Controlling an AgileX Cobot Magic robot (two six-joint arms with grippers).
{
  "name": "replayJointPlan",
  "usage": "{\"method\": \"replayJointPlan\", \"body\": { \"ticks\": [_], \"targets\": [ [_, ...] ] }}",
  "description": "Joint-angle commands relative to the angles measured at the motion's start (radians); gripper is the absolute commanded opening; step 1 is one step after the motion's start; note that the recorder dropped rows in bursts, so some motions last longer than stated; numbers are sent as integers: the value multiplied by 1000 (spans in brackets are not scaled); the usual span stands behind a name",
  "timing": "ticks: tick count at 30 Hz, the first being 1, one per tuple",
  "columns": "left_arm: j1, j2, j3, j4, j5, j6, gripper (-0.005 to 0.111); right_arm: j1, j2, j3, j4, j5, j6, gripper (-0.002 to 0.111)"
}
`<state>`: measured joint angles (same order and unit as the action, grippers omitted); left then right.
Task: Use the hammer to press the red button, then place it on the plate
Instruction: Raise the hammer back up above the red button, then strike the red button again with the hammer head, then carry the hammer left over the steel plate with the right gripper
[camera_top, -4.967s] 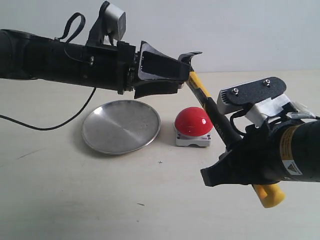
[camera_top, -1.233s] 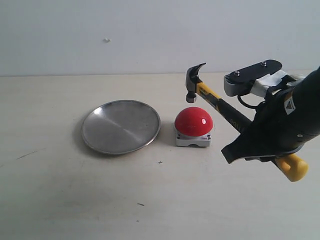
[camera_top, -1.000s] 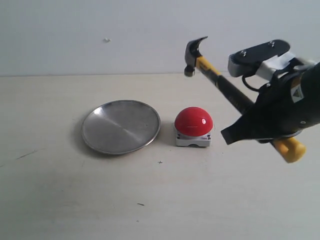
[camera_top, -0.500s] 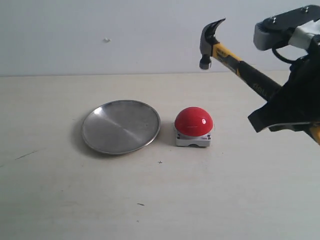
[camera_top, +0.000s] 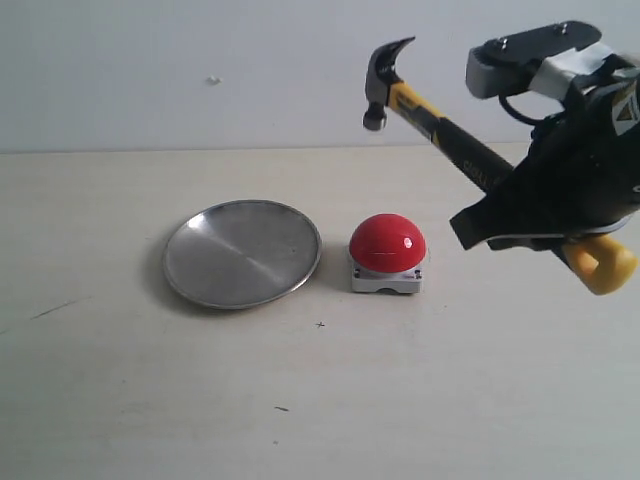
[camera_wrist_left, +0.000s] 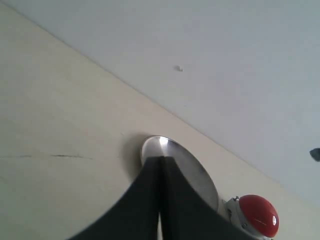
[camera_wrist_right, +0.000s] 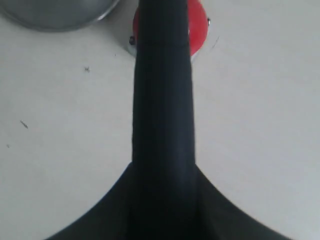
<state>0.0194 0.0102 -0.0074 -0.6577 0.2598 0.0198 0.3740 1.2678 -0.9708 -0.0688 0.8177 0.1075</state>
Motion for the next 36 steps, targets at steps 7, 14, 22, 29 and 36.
{"method": "replayJointPlan", "body": {
  "ticks": [7,14,22,29,36],
  "targets": [
    [0,3,4,0,-4,4,0,-2,-16,0,-119,-103,71,0],
    [0,3,4,0,-4,4,0,-2,249,75,15,-40,-31,0],
    [0,3,4,0,-4,4,0,-2,178,-5,198,-194,-93,0],
    [0,3,4,0,-4,4,0,-2,98,70,862,-419,-565,0],
    [0,3,4,0,-4,4,0,-2,152,191,1813,-376,-1418,0]
  ]
}}
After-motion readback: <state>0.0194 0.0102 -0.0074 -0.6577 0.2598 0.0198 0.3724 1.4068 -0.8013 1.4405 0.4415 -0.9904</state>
